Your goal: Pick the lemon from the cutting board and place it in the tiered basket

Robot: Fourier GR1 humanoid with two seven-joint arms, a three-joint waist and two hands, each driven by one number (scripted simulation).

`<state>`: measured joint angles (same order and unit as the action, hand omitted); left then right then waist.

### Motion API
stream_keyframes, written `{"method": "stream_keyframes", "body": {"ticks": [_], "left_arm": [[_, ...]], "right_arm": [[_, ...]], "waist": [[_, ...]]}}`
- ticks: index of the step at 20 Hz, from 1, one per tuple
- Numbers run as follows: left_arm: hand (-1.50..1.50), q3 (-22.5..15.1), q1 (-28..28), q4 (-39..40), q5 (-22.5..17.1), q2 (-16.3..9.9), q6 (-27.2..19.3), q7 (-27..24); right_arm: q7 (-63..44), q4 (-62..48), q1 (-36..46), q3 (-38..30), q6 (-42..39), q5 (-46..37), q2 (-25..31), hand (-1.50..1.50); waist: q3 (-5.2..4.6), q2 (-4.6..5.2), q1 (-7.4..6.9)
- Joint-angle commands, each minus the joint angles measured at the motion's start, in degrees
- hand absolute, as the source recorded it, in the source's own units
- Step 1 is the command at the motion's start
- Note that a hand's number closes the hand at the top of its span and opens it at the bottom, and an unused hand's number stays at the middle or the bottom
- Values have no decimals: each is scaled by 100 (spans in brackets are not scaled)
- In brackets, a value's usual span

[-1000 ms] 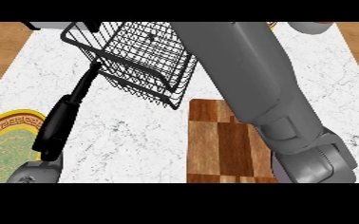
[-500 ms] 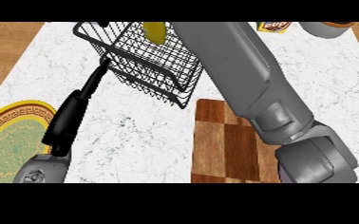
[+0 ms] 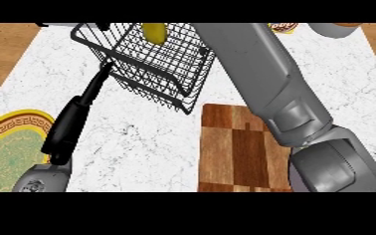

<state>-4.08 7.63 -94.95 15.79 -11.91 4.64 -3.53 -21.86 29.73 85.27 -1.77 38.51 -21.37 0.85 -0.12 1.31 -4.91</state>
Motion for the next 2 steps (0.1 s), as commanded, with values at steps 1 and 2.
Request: {"method": "stream_keyframes", "body": {"ticks": [1,2], "left_arm": [[0,144,-112,88,75,-50,-117,-27],[0,122,-183,95,-12,35,-91,26]], "right_arm": [[-24,-207,5,-178,725,-171,302,-150],[-318,-183,209,-313,518,-87,642,-150]], "waist": [[4,-69,279],[5,-95,349]]}}
